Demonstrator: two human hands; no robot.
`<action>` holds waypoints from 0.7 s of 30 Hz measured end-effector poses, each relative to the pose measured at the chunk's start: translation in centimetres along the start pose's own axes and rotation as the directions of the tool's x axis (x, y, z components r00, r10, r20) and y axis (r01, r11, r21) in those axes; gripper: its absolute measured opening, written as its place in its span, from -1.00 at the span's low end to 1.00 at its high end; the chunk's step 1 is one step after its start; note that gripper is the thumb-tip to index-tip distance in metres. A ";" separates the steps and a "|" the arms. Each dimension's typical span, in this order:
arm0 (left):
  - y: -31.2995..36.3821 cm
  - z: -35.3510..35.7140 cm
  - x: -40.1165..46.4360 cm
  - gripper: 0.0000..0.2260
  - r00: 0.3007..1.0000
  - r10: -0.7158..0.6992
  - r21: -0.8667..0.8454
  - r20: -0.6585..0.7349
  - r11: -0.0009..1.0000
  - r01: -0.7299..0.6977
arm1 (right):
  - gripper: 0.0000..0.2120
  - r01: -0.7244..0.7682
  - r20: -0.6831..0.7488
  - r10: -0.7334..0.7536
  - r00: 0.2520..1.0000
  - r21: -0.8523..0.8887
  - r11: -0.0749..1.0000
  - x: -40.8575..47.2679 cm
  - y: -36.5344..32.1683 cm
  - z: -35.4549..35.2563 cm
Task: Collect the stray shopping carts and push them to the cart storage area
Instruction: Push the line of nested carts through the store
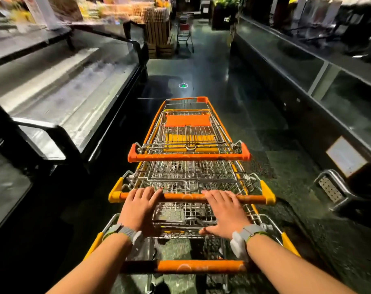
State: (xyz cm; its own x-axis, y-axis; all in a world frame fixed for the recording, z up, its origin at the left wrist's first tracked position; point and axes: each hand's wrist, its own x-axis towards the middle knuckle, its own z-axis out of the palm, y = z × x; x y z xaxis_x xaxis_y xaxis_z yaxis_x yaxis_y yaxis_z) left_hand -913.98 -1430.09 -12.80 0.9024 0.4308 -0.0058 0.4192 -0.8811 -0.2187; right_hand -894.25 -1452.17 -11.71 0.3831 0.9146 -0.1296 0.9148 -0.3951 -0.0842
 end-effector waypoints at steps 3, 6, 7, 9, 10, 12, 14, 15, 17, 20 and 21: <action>-1.2 0.4 5.1 -0.03 1.000 0.005 -0.009 -0.006 1.000 -0.005 | 0.10 -0.005 0.013 0.005 1.000 0.014 1.000 4.9 2.3 -0.5; -2.7 0.9 10.4 0.08 1.000 -0.001 -0.029 0.022 1.000 0.001 | 0.04 -0.004 0.020 0.004 1.000 0.002 1.000 9.7 4.6 -1.4; -3.6 1.4 13.1 0.09 0.999 -0.009 -0.043 0.040 0.999 0.011 | 0.03 -0.008 0.005 0.008 1.000 -0.006 1.000 12.3 5.8 -1.3; -4.5 1.6 16.2 0.08 1.000 0.012 -0.050 0.013 0.999 -0.012 | 0.02 -0.001 0.022 0.002 1.000 -0.029 1.000 15.2 7.0 -2.3; -5.3 2.0 18.5 0.07 1.000 0.012 -0.055 -0.001 0.998 -0.012 | 0.02 -0.010 0.020 0.010 1.000 -0.011 1.000 17.4 7.9 -2.8; -7.3 2.6 24.0 0.05 1.000 0.005 -0.054 0.011 0.999 -0.005 | 0.02 -0.011 0.001 0.011 1.000 -0.025 1.000 23.0 10.3 -3.1; -8.4 2.8 27.8 -0.03 0.999 0.004 -0.056 -0.032 0.998 -0.006 | 0.03 -0.014 0.040 0.014 0.999 -0.006 1.000 26.5 11.4 -4.4; -9.4 3.2 30.3 -0.07 0.999 -0.004 -0.062 -0.045 0.998 0.002 | 0.03 -0.025 0.025 0.025 0.999 -0.007 1.000 29.1 12.5 -4.3; -10.4 3.2 33.8 -0.14 0.997 0.003 -0.065 -0.072 0.998 -0.007 | 0.03 -0.015 0.037 0.016 0.999 -0.018 1.000 32.5 13.8 -5.1; -12.4 3.4 39.9 -0.17 0.998 0.000 -0.074 -0.058 0.997 -0.005 | 0.03 -0.038 0.037 0.040 0.999 -0.044 0.998 38.5 16.3 -6.0; -13.4 4.1 42.8 -0.14 1.000 0.011 -0.095 -0.015 0.995 -0.013 | 0.03 -0.057 0.063 0.058 0.996 -0.011 0.998 41.1 17.3 -6.3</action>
State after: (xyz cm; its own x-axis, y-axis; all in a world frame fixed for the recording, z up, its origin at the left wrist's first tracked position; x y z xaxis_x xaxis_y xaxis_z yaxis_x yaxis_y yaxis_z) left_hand -881.40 -1399.04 -14.14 0.9085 0.4178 0.0064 0.4152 -0.9010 -0.1254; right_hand -861.87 -1420.91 -12.28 0.4264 0.8831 -0.1959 0.8927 -0.4457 -0.0662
